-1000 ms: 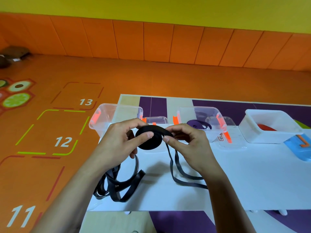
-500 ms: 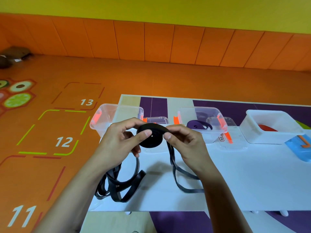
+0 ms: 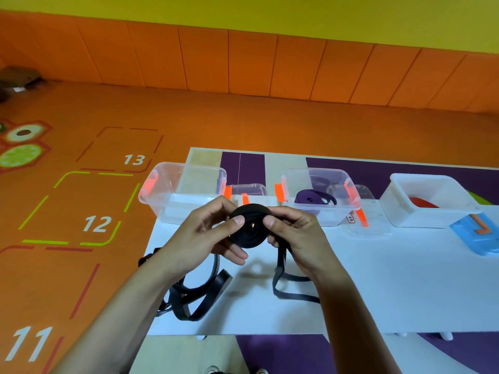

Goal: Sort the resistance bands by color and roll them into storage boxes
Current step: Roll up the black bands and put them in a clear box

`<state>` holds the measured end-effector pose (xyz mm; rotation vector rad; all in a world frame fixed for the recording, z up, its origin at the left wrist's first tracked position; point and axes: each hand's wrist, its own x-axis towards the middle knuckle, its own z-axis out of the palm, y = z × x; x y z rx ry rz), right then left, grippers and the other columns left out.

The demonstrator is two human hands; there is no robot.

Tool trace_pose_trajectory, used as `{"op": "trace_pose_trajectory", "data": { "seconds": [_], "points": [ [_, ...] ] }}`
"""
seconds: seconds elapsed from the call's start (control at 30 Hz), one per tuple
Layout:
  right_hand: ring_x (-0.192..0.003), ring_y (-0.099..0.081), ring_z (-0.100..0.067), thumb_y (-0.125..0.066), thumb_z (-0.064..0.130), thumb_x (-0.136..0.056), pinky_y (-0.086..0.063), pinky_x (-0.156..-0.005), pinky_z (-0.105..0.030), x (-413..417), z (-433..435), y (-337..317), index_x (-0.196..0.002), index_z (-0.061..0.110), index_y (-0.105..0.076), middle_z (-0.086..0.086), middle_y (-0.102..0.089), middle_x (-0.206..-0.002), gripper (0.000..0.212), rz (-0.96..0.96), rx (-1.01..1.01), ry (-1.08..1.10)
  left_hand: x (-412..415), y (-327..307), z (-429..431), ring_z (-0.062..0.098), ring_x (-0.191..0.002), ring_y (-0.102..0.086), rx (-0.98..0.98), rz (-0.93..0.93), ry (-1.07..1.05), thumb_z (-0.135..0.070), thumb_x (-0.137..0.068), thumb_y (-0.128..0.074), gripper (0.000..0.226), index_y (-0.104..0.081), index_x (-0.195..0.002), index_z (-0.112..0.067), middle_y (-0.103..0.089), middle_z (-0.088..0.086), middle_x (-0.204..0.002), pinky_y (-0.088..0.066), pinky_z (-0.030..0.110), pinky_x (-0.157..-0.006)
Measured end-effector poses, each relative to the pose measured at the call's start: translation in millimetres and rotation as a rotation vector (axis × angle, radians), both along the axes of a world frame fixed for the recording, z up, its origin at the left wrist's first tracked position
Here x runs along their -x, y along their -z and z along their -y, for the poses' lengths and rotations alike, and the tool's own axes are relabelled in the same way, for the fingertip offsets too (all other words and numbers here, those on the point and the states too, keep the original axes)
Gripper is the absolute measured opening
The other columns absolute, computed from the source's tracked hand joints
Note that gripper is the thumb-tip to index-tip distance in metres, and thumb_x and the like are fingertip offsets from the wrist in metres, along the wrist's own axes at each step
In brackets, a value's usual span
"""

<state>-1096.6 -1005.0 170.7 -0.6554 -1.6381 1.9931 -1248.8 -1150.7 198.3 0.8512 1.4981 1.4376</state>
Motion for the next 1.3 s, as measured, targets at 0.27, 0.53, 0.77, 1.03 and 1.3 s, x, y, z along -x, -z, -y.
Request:
{"op": "trace_pose_trajectory", "data": {
  "seconds": [0.27,0.53,0.77,1.03,1.3],
  "points": [
    [-0.058,-0.052,-0.015,-0.079,0.017,-0.087,-0.043,-0.059,-0.026,1.6,3.5,-5.3,-0.096,0.026,-0.083,-0.001,-0.067,-0.066,0.013,0.116,-0.202,0.024,7.1,-9.4,1.3,0.045,-0.071,-0.074,0.135,-0.115,0.099,-0.029,-0.101,-0.059,0.022,-0.064,-0.121,-0.021,-0.070,0.013,-0.107,-0.063,0.044,-0.067],
    [-0.065,-0.061,-0.015,-0.076,0.010,-0.088,-0.053,-0.064,-0.023,9.2,9.7,-18.7,-0.098,0.015,-0.080,-0.005,-0.074,-0.076,0.012,0.054,-0.157,0.037,6.4,-16.1,0.4,0.042,-0.065,-0.074,-0.016,-0.222,-0.027,-0.028,-0.105,-0.051,0.018,-0.061,-0.114,-0.017,-0.072,0.013,-0.099,-0.063,0.044,-0.061],
    [-0.063,-0.063,-0.011,-0.073,0.015,-0.092,-0.052,-0.059,-0.023,10.1,13.0,-13.3,-0.106,0.015,-0.079,-0.003,-0.074,-0.076,0.016,0.042,-0.112,0.104,-0.4,-4.3,-5.3,0.049,-0.075,-0.074,-0.131,-0.003,-0.102,-0.027,-0.106,-0.042,0.016,-0.052,-0.115,-0.018,-0.073,0.018,-0.106,-0.063,0.049,-0.071],
    [-0.058,-0.051,-0.010,-0.075,0.017,-0.091,-0.043,-0.059,-0.019,-1.4,3.5,-17.0,-0.097,0.027,-0.080,0.008,-0.066,-0.067,0.013,0.146,-0.333,0.079,13.3,-14.5,-0.2,0.027,-0.062,-0.071,0.139,-0.373,-0.059,-0.025,-0.104,-0.055,0.009,-0.063,-0.102,-0.023,-0.069,-0.008,-0.096,-0.058,0.036,-0.056],
    [-0.065,-0.058,-0.002,-0.081,0.015,-0.085,-0.044,-0.063,-0.015,-1.3,6.0,-33.6,-0.099,0.024,-0.083,0.007,-0.074,-0.075,0.016,0.134,-0.439,-0.029,21.3,-23.7,6.6,0.025,-0.059,-0.071,0.076,-0.577,0.114,-0.030,-0.097,-0.067,0.010,-0.070,-0.106,-0.028,-0.071,-0.002,-0.087,-0.058,0.036,-0.061]
  ]
}}
